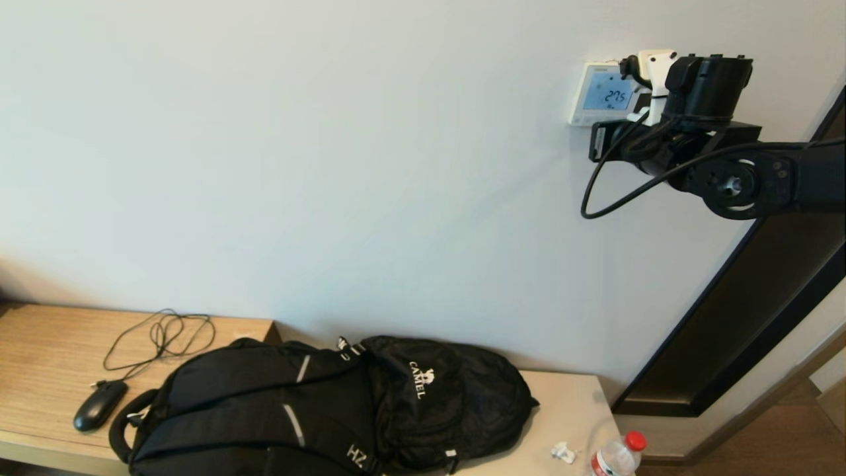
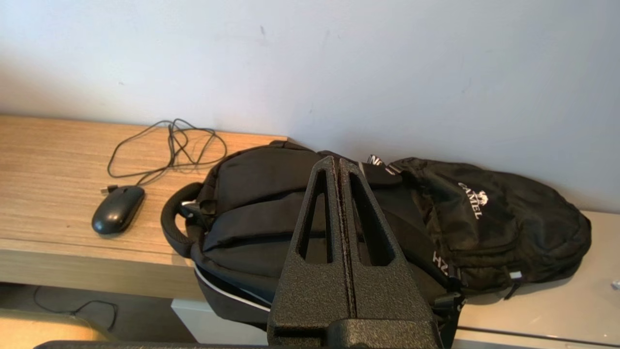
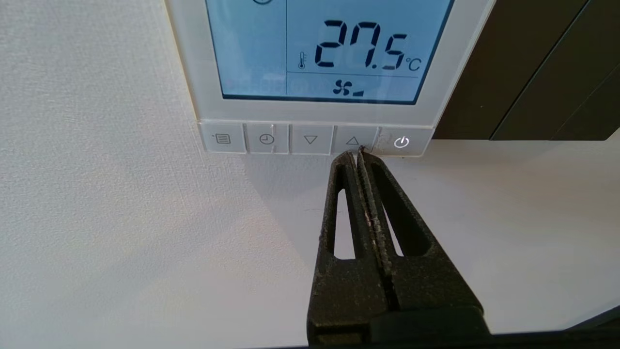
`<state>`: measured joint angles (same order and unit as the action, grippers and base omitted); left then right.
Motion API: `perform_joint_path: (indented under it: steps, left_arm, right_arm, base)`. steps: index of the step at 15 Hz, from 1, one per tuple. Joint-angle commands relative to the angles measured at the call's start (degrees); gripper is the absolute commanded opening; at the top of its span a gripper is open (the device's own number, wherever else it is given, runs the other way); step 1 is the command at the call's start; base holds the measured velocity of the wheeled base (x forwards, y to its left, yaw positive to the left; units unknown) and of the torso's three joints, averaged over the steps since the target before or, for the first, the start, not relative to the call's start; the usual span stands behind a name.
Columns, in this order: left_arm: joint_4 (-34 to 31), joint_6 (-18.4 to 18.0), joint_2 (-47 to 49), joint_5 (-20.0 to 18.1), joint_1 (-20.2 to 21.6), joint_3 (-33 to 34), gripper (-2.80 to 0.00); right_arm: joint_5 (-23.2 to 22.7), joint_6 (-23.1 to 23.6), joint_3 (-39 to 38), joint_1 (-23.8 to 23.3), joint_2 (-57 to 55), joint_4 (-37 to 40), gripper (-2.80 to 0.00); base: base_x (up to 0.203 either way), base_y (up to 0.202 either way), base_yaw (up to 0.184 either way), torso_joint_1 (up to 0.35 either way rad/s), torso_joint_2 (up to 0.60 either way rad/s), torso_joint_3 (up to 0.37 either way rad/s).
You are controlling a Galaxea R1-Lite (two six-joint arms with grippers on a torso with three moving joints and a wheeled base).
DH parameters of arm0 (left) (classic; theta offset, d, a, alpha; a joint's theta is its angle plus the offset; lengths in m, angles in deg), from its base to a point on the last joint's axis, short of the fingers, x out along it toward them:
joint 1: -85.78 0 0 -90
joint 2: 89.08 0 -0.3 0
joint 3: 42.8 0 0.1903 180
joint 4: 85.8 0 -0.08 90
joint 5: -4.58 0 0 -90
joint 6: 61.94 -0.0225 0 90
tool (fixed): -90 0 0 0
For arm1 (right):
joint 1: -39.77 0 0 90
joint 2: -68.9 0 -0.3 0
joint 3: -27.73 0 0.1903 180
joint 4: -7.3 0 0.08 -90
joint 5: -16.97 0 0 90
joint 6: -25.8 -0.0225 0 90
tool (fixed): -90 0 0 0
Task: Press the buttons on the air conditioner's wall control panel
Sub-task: Press the temperature increase button
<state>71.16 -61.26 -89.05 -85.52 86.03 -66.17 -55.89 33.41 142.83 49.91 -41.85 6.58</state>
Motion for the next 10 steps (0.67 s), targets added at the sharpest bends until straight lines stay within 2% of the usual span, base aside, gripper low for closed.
perform_joint_path:
  steps: [1,6,10]
  left_arm:
    - [-0.1,0.0,0.0,0.0,0.0,0.0,-2.80]
    - [-0.1,0.0,0.0,0.0,0.0,0.0,-2.80]
    - [0.0,0.0,0.0,0.0,0.0,0.0,-2.80]
  right_arm:
    - [0.1,0.0,-0.9,0.3,1.5,-0.2,-2.80]
    - [0.1,0.0,-6.6,0.5,8.6,-0.3,-2.80]
    - [0.0,-0.1,-16.1,0.0,17.3,-0.5,-2.80]
  base:
    - [0.000,0.000,0.000,0.000,0.00,0.000]
    - [0.000,0.000,0.000,0.000,0.00,0.000]
    - [0.000,0.000,0.000,0.000,0.00,0.000]
